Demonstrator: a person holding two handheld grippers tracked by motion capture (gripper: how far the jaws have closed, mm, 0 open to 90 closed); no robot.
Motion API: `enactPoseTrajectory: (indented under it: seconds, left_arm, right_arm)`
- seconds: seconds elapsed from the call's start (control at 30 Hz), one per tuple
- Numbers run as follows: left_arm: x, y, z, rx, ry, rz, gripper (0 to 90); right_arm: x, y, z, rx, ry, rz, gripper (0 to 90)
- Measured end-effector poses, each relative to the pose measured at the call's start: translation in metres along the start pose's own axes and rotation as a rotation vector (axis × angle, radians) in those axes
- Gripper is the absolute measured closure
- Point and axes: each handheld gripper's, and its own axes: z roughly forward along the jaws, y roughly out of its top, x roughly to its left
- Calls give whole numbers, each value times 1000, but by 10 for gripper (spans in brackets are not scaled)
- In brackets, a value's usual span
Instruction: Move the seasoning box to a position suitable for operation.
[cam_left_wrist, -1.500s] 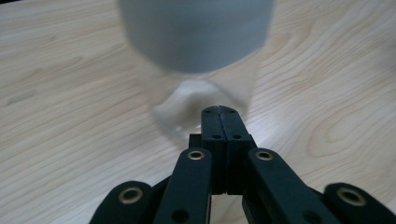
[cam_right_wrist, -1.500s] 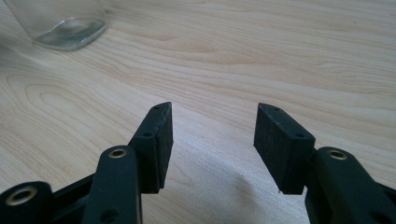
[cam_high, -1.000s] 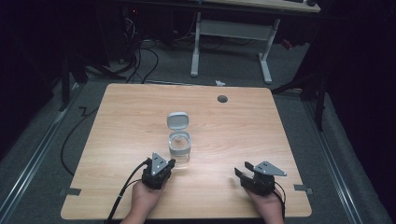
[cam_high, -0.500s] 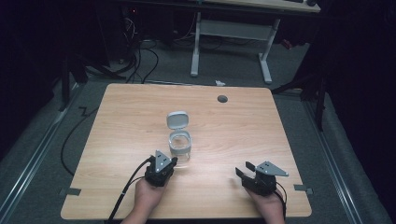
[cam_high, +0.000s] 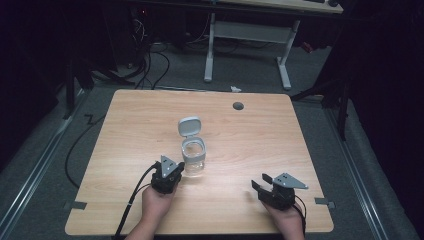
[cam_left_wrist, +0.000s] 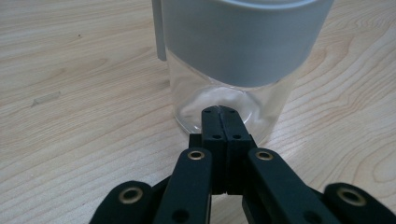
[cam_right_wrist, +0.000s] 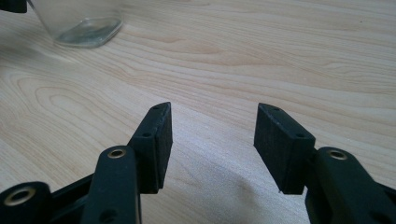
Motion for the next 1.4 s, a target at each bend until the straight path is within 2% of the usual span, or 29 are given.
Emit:
enactPoseTrajectory:
  seconds: [0.03, 0.07, 0.1, 0.13, 0.17, 0.2, 0.23, 0.27, 0.33, 0.43, 0.47, 0.53, 0.7, 0.8, 0.83, 0.87, 0.9, 0.97, 1.0, 1.03, 1.07, 1.1, 1.13, 1.2, 1.23, 1.27, 1.3, 1.37, 1.4]
  left_arm:
    - [0, 0, 0, 0, 0, 0, 900]
    - [-9, -6, -6, 18, -30, -4, 900]
    - [-9, -6, -6, 18, -30, -4, 900]
    - [-27, -14, -8, 41, -82, -4, 900]
    - [-27, -14, -8, 41, -82, -4, 900]
    - [-48, -20, -2, 59, -125, 9, 900]
    - [-48, -20, -2, 59, -125, 9, 900]
    - [-57, -22, 4, 62, -136, 19, 900]
    - [-71, -24, 26, 43, -119, 35, 900]
    - [-72, -23, 37, 37, -93, 40, 900]
    - [-71, -22, 43, 26, -67, 47, 900]
    - [-68, -21, 45, 10, -44, 48, 900]
    - [-60, -19, 40, -6, -17, 51, 900]
    - [-52, -15, 27, -7, -19, 29, 900]
    - [-52, -15, 27, -7, -19, 29, 900]
    - [-47, -14, 16, -11, -28, 29, 900]
    - [-47, -14, 16, -11, -28, 29, 900]
    - [-37, -13, 2, -7, -25, 39, 900]
    - [-24, -12, -5, -3, -4, 36, 900]
    - [-24, -12, -5, -3, -4, 36, 900]
    - [-11, -9, -10, -1, 18, 18, 900]
    - [-11, -9, -10, -1, 18, 18, 900]
    - [-5, -7, -13, -4, 27, 11, 900]
    - [5, -5, -17, -1, 42, -1, 900]
    - [14, -2, -22, -3, 55, -8, 900]
    - [14, -2, -22, -3, 55, -8, 900]
    - [23, 1, -27, 2, 64, -14, 900]
    - [26, 3, -29, 2, 67, -16, 900]
    - [32, 5, -33, 1, 70, -26, 900]
  right_arm:
    - [0, 0, 0, 0, 0, 0, 471]
    - [0, 0, -1, -1, 0, 1, 472]
    - [0, 0, -1, -1, 0, 1, 472]
    - [0, 0, -1, -3, -3, 3, 472]
    - [0, 0, -1, -3, -3, 3, 472]
    - [0, 0, -1, -4, -2, 3, 472]
    - [0, 0, -1, -4, -2, 3, 472]
    - [-1, 0, -1, -7, -1, 7, 472]
    - [-1, 0, -3, -11, -1, 7, 472]
    - [-1, 0, -4, -15, 1, 9, 473]
    - [-2, -1, -3, -13, 7, 15, 472]
    - [-2, -2, -2, -7, 10, 15, 473]
    - [-3, -2, -2, -8, 13, 15, 473]
    - [1, 0, -2, -9, 20, 10, 478]
    - [3, 0, -1, -11, 24, 6, 486]
    - [6, 2, 1, -14, 29, 1, 513]
    - [6, 2, 1, -14, 29, 1, 513]
    - [13, 8, 7, -24, 51, -4, 621]
    - [23, 19, 18, -31, 76, -4, 751]
    - [23, 19, 18, -31, 76, -4, 751]
    - [34, 32, 36, -27, 79, -37, 861]
    - [34, 32, 36, -27, 79, -37, 861]
    - [38, 38, 47, -20, 86, -41, 900]
    - [46, 49, 70, -7, 91, -43, 900]
    - [53, 60, 92, 12, 100, -54, 900]
    - [53, 60, 92, 12, 100, -54, 900]
    - [60, 70, 110, 20, 92, -63, 900]
    - [62, 75, 117, 25, 90, -66, 900]
    - [67, 82, 130, 32, 89, -72, 900]
